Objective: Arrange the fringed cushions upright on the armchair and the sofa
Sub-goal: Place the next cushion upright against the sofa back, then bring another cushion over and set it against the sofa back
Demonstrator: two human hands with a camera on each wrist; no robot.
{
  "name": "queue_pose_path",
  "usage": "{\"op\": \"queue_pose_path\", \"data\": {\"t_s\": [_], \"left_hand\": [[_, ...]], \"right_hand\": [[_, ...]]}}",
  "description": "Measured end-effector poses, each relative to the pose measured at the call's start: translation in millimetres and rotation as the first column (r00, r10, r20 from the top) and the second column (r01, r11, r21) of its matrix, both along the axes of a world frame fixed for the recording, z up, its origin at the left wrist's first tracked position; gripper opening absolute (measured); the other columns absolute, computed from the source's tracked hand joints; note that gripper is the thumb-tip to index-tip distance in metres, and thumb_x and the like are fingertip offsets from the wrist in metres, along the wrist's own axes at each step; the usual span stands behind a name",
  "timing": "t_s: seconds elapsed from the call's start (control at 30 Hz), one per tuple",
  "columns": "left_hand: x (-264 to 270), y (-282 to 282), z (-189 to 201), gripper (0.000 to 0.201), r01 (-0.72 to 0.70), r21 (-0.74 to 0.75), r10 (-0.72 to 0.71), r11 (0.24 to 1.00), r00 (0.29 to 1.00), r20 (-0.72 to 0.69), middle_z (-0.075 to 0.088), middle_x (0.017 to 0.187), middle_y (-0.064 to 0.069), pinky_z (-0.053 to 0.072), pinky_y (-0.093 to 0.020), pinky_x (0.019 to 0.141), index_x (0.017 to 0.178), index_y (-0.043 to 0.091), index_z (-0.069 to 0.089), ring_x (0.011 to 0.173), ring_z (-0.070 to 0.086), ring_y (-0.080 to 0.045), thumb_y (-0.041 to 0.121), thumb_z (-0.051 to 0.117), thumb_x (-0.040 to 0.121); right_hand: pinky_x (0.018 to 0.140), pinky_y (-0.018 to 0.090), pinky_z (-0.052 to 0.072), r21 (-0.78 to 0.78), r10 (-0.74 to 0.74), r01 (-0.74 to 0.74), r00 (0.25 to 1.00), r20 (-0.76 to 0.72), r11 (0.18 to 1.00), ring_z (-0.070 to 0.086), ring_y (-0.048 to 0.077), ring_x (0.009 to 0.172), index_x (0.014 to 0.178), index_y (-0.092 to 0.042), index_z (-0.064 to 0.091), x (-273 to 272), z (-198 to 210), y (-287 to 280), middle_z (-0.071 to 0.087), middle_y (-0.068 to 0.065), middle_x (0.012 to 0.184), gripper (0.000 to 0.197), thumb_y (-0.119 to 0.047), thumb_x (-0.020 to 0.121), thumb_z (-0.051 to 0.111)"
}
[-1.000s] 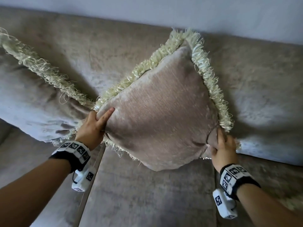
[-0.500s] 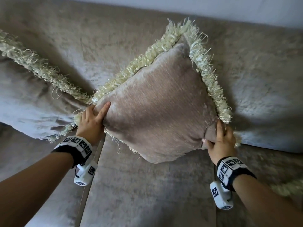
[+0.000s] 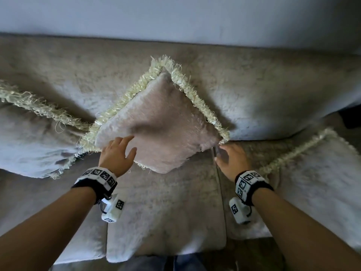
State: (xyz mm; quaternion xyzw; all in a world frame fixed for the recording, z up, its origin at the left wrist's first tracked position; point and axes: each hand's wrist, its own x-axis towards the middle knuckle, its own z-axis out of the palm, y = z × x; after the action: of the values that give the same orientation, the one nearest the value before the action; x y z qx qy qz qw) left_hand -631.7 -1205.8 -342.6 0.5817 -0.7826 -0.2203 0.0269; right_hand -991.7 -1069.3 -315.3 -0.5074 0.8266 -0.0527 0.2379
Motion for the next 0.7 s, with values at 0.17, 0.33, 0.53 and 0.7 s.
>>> {"op": "queue_pose_path", "data": {"t_s": [0.17, 0.33, 0.53, 0.7], "left_hand": [[-51.0, 16.8, 42.6, 0.048, 0.211, -0.041, -0.213, 0.977, 0.975, -0.062, 0.058, 0.103, -0.004, 0.048, -0.045, 0.08, 0.132, 0.029, 0.05, 0.097, 0.056, -0.028, 0.049, 0.038, 0.09], [-123.3, 53.8, 80.2, 0.044, 0.387, -0.105, -0.396, 0.916, 0.915, -0.082, 0.06, 0.1, -0.007, 0.05, -0.045, 0.077, 0.129, 0.024, 0.055, 0.093, 0.058, -0.03, 0.042, 0.042, 0.091], [-207.4, 127.4, 113.8, 0.038, 0.482, -0.097, -0.491, 0.871, 0.863, -0.118, 0.059, 0.104, -0.008, 0.05, -0.043, 0.078, 0.126, 0.021, 0.057, 0.092, 0.06, -0.032, 0.035, 0.048, 0.091], [-293.2, 189.4, 115.5, 0.04, 0.557, -0.036, -0.555, 0.83, 0.817, -0.154, 0.055, 0.113, -0.011, 0.052, -0.043, 0.082, 0.132, 0.021, 0.052, 0.095, 0.06, -0.034, 0.023, 0.056, 0.092]], "right_hand": [[0.103, 0.042, 0.041, 0.012, 0.018, -0.017, 0.999, -0.033, 1.0, 0.048, 0.029, 0.123, 0.133, -0.022, 0.052, -6.9, 48.8, 35.9, 0.052, 0.006, 0.132, 0.048, -0.039, 0.088, 0.057], [0.101, 0.041, 0.041, -0.03, -0.043, 0.041, 0.996, -0.079, 0.999, 0.049, 0.028, 0.122, 0.133, -0.023, 0.052, -38.6, 83.9, 87.7, 0.052, 0.004, 0.133, 0.046, -0.039, 0.09, 0.056], [0.1, 0.042, 0.044, -0.064, -0.117, 0.116, 0.993, -0.008, 0.991, 0.051, 0.026, 0.12, 0.132, -0.024, 0.052, -97.5, 108.5, 180.8, 0.053, 0.003, 0.132, 0.044, -0.037, 0.09, 0.056], [0.104, 0.04, 0.04, -0.042, -0.264, 0.265, 0.964, 0.033, 0.963, 0.046, 0.029, 0.128, 0.138, -0.022, 0.046, -162.7, 117.4, 280.5, 0.047, 0.006, 0.141, 0.049, -0.034, 0.092, 0.057]]}}
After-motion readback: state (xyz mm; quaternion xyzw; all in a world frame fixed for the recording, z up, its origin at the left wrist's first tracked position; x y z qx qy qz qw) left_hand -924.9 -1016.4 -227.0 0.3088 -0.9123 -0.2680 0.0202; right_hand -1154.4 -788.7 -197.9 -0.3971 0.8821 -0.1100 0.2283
